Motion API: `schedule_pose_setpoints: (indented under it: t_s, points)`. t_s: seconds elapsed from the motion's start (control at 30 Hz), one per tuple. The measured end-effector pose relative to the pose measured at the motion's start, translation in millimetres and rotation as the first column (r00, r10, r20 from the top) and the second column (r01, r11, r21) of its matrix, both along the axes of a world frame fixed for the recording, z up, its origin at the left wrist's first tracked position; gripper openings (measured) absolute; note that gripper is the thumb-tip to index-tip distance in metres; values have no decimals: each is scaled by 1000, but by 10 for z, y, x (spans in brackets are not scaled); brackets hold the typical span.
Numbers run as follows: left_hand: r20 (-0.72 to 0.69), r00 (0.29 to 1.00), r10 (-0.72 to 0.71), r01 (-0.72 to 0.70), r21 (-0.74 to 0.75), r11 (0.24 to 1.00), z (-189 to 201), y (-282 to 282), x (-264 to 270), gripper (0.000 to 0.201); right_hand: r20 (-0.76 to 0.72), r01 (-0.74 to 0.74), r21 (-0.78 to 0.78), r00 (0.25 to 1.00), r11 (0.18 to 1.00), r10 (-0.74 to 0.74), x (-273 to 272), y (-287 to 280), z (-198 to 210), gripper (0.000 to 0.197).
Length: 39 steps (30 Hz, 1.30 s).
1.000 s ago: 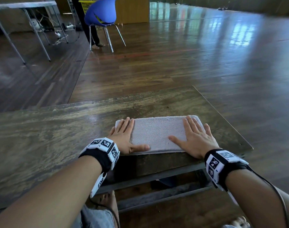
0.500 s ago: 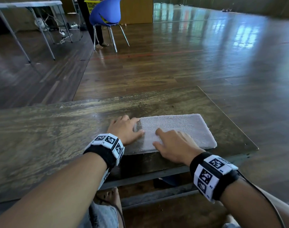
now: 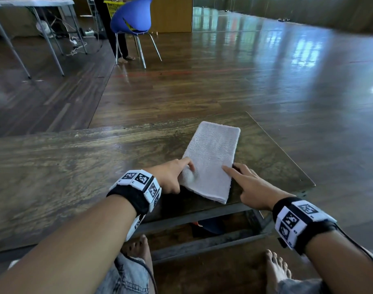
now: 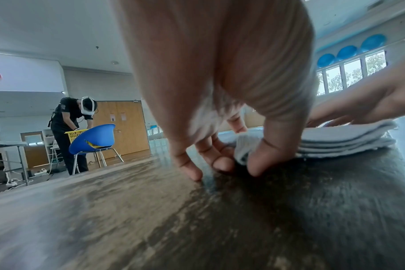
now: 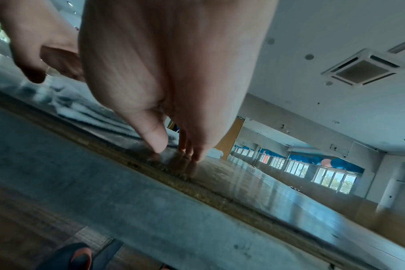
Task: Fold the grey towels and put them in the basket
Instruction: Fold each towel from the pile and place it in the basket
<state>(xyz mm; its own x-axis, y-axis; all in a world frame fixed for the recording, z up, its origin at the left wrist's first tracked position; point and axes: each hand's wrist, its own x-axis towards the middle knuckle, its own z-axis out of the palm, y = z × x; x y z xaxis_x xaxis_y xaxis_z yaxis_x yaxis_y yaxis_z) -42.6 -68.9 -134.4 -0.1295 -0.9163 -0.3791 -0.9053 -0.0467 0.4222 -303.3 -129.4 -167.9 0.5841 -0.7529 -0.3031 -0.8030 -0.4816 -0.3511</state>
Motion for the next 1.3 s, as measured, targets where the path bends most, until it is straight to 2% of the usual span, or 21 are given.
schedule_pose_setpoints:
  t_s: [0.1, 0.17, 0.33, 0.4, 0.47, 0.53, 0.57, 0.67, 0.73, 0.8, 0.83, 0.9, 1.0, 1.07, 1.2, 1.3]
  points:
    - [-51, 998, 27, -32, -102, 994, -12, -35, -37, 69, 20, -20, 3, 1000, 1000, 20, -61, 76, -8, 98]
    - [-88, 996, 25, -43, -207, 977, -38, -66, -43, 63, 35, -27, 7, 999, 1000, 27, -84, 105, -4, 98]
    - [-148, 989, 5, -76, -476, 876, -93, -118, -28, 16, 79, -29, -27, 996, 999, 31, -67, 100, 10, 90]
    - [-148, 989, 9, -93, -573, 814, -94, -156, -31, 10, 99, -35, -60, 994, 998, 41, -46, 89, 3, 87]
    - [-229, 973, 35, -172, -614, 770, -67, -181, -47, 3, 126, -66, -113, 989, 991, 80, -16, 84, -15, 90]
    - [-319, 946, 61, -252, -603, 757, -54, -194, -61, 9, 162, -82, -150, 981, 985, 107, 23, 76, -3, 88]
    - [-331, 941, 73, -270, -601, 753, -51, -198, -67, 12, 204, -72, -164, 973, 984, 105, 49, 65, 2, 80]
    - [-348, 931, 112, -307, -581, 754, -18, -226, -72, 16, 467, 61, -249, 882, 967, 65, 170, 42, 58, 17]
    - [-354, 921, 164, -344, -540, 768, 23, -268, -43, 19, 598, 197, -176, 799, 965, -54, 227, -44, 111, 25]
    - [-294, 922, 251, -362, -427, 829, 53, -320, 20, 26, 646, 230, 27, 738, 973, -192, 266, -138, 212, 26]
    - [-235, 925, 299, -366, -338, 867, 58, -337, 55, 28, 626, 191, 141, 743, 971, -237, 281, -174, 270, 20]
    - [-123, 923, 364, -380, -156, 912, 39, -350, 100, 32, 525, 127, 339, 797, 932, -300, 306, -227, 324, 16]
    - [-71, 908, 412, -415, -28, 910, -42, -355, 112, 27, 383, 166, 539, 825, 826, -415, 382, -275, 298, 21]
    - [-80, 893, 443, -449, -72, 891, -99, -401, 115, 29, 359, 218, 528, 819, 821, -448, 457, -343, 278, 20]
    - [-68, 879, 471, -471, -269, 840, -193, -532, 115, 42, 342, 329, 378, 819, 866, -460, 558, -539, 256, 19]
    - [-46, 886, 461, -454, -281, 846, -309, -626, 138, 46, 281, 353, 351, 844, 867, -457, 576, -640, 210, 22]
